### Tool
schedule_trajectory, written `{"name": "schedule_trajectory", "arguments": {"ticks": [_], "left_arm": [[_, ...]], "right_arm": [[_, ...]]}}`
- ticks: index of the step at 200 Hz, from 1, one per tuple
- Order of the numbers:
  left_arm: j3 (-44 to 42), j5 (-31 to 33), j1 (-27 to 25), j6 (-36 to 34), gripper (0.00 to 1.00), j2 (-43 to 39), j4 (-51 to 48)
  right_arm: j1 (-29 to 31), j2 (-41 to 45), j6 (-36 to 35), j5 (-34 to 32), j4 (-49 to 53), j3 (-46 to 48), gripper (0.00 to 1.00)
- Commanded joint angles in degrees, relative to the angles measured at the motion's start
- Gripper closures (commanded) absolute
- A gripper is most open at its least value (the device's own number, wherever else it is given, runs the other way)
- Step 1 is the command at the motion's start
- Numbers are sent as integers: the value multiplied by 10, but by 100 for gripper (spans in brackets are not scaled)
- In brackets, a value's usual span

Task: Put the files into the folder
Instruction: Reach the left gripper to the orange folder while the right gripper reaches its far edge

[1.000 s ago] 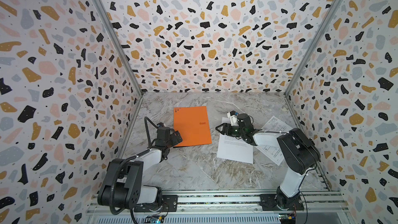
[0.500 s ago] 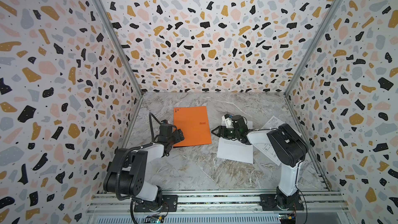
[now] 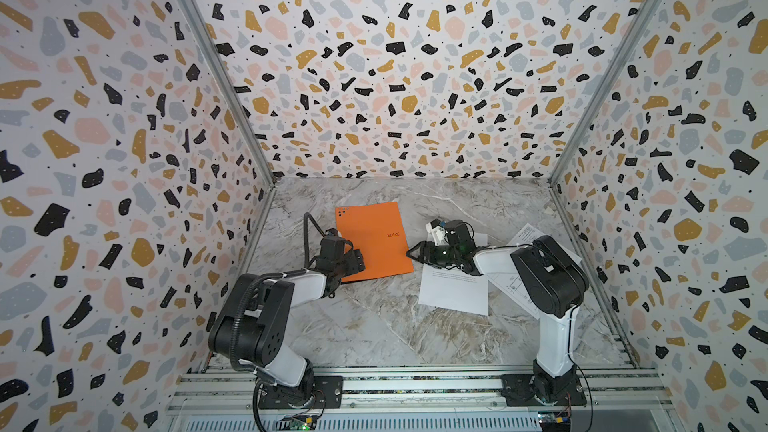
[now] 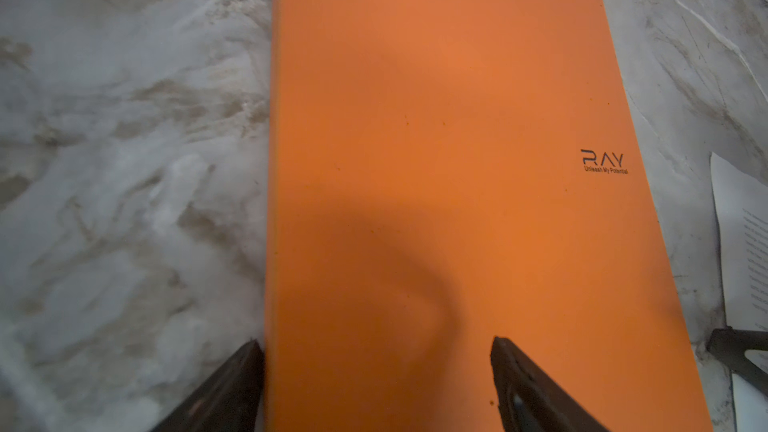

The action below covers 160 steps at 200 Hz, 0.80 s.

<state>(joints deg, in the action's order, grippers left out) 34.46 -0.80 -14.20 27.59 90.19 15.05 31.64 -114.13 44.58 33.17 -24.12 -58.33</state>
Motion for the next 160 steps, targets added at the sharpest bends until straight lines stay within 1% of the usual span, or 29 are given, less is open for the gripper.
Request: {"name": "schedule_trajectory", "arguments": {"ticks": [1, 48, 84, 113, 160], "left_arm": [[22, 2, -17, -11, 14, 11, 15], [27, -9, -25, -8, 15, 24, 24], [29, -21, -26, -8, 15, 25, 31], [33, -35, -29, -10, 15, 26, 40], [36, -39, -41, -18, 15, 24, 51]], "right_arm": [[4, -9, 9, 6, 20, -18, 32], [4, -19, 22, 19, 23, -24, 33], [3, -7, 37, 34, 10, -10, 33], [4, 13, 62, 55, -21, 15, 34], [4, 56, 79, 58, -40, 50, 35]]}}
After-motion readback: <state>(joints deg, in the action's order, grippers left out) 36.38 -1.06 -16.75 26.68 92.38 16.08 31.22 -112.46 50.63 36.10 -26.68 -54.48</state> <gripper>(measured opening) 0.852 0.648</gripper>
